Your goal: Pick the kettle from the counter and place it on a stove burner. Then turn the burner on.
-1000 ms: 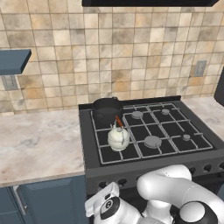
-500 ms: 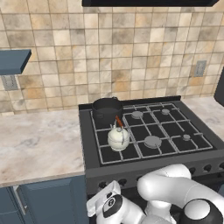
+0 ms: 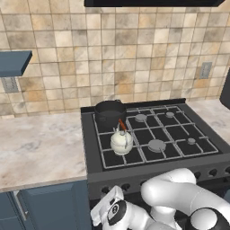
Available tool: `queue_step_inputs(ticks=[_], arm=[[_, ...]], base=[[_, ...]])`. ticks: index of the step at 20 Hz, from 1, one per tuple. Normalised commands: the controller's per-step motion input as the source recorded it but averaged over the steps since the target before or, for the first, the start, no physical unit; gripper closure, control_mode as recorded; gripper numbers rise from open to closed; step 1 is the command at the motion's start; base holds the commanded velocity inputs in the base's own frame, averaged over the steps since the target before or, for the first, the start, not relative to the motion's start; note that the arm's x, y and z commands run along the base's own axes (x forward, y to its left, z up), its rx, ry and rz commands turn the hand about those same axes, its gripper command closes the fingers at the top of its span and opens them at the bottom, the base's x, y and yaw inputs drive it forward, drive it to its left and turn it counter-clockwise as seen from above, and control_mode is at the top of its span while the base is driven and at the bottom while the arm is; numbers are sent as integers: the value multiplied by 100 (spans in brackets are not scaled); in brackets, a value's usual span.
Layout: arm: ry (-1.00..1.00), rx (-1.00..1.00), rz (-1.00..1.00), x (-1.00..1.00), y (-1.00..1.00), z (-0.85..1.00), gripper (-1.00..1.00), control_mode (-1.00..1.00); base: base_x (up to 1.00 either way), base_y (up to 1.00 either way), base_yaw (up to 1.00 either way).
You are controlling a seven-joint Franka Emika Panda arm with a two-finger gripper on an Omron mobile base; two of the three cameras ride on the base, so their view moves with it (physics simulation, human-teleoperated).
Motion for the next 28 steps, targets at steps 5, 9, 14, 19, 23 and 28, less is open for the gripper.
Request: queue_step_inputs(ticks=[5, 9, 14, 19, 23, 28], arm=[[0, -27, 36, 5, 9, -37, 100, -100], [0, -28, 39, 12, 13, -35, 100, -100], [0, -36, 42, 21, 38, -45, 100, -100], [7, -41, 49, 14, 41, -64, 100, -100], [23, -53, 57, 4, 12, -100, 100, -100], [38, -52, 61, 0, 0, -100, 100, -100]], base=[[0, 0, 0], [0, 0, 0], [0, 0, 0], [0, 0, 0], [0, 0, 0], [0, 0, 0]])
